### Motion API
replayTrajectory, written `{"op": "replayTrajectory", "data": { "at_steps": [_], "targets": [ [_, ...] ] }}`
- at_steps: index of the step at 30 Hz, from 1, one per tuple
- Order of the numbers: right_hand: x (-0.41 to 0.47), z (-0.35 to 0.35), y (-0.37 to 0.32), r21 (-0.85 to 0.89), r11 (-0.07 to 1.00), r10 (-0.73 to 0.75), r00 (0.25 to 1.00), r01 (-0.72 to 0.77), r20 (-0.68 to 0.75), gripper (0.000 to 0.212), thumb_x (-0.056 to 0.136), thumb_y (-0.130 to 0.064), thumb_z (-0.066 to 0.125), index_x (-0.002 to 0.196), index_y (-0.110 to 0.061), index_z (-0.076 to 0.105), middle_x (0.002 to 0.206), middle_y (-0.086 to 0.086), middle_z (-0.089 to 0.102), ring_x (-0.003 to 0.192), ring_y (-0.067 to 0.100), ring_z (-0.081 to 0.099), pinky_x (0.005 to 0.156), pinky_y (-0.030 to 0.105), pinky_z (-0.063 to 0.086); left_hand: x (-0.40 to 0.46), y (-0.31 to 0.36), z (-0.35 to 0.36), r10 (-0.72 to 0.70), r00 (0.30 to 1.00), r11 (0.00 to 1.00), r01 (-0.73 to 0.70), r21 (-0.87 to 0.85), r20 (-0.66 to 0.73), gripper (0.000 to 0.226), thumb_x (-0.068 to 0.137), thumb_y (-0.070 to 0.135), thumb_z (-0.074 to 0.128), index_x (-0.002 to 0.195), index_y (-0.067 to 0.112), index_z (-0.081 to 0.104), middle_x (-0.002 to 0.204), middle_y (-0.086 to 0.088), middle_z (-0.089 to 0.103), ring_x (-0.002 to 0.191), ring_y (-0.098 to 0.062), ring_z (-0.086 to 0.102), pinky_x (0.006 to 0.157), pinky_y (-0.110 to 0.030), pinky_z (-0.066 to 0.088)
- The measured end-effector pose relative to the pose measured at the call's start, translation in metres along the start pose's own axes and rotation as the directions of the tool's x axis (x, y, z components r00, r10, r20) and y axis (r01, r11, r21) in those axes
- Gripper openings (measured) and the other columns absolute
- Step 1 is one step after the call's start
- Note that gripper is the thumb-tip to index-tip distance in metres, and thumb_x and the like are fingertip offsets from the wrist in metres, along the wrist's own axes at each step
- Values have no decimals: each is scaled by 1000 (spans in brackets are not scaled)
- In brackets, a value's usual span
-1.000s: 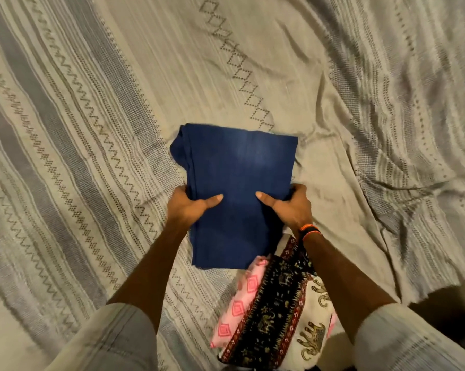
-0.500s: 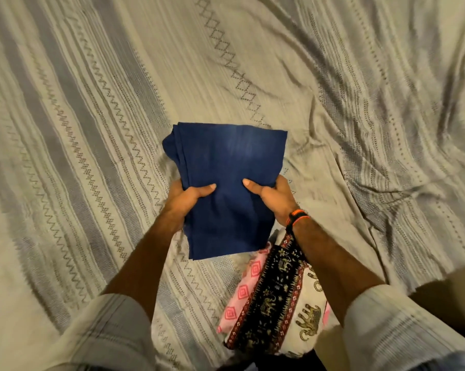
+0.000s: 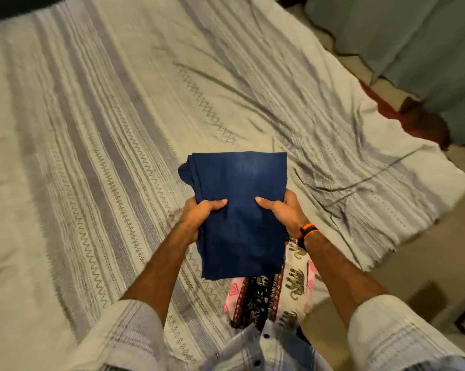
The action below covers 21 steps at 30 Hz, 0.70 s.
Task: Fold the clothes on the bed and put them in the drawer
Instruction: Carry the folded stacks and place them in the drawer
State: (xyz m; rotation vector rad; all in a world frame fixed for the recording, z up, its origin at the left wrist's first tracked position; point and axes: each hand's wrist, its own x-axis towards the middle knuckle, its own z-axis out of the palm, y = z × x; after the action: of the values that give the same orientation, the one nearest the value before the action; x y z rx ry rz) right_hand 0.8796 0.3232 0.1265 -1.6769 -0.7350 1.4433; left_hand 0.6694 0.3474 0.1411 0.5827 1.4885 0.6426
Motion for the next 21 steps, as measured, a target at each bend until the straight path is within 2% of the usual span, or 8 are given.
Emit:
{"op": "replayTrajectory", "data": {
  "at_steps": [5,12,15,18,21],
  "targets": [
    [-59,-48,16,86,995,-34,990,46,-140,43,81,-13,79,121,-17,64,116,-4,70,104,19,68,89,38,55,-41,-15,39,16,995,995,-26,98,101,52,71,19,85,118,11,63,111,-4,71,97,-25,68,84,-39,58],
    [-133,-131,50,174,981,-13,936,80,-352,47,75,-23,83,118,-19,66,114,-4,72,101,21,69,91,47,56,-93,-35,122,23,957,961,-102,258,290,42,76,17,82,112,12,61,100,0,69,89,-18,66,63,-27,52],
    [-166,-170,69,218,971,13,897,93,-441,48,73,-24,84,118,-18,66,112,-3,72,100,21,69,90,48,56,-116,-53,164,6,936,931,-134,340,353,44,74,20,83,111,15,60,105,-1,69,92,-20,65,70,-30,52],
    [-202,-207,89,264,955,28,850,132,-527,55,61,-33,85,112,-18,69,108,-3,74,97,21,71,88,47,58,-136,-77,204,-11,919,904,-160,398,395,44,71,20,85,108,10,64,106,-3,72,93,-23,69,77,-35,56],
    [-240,-244,112,305,937,52,801,167,-596,50,69,-25,85,114,-14,67,110,0,73,97,21,70,87,44,58,-160,-101,244,-51,885,878,-181,444,462,47,70,18,85,111,8,65,104,-6,74,92,-25,71,78,-37,58]
  ]
}}
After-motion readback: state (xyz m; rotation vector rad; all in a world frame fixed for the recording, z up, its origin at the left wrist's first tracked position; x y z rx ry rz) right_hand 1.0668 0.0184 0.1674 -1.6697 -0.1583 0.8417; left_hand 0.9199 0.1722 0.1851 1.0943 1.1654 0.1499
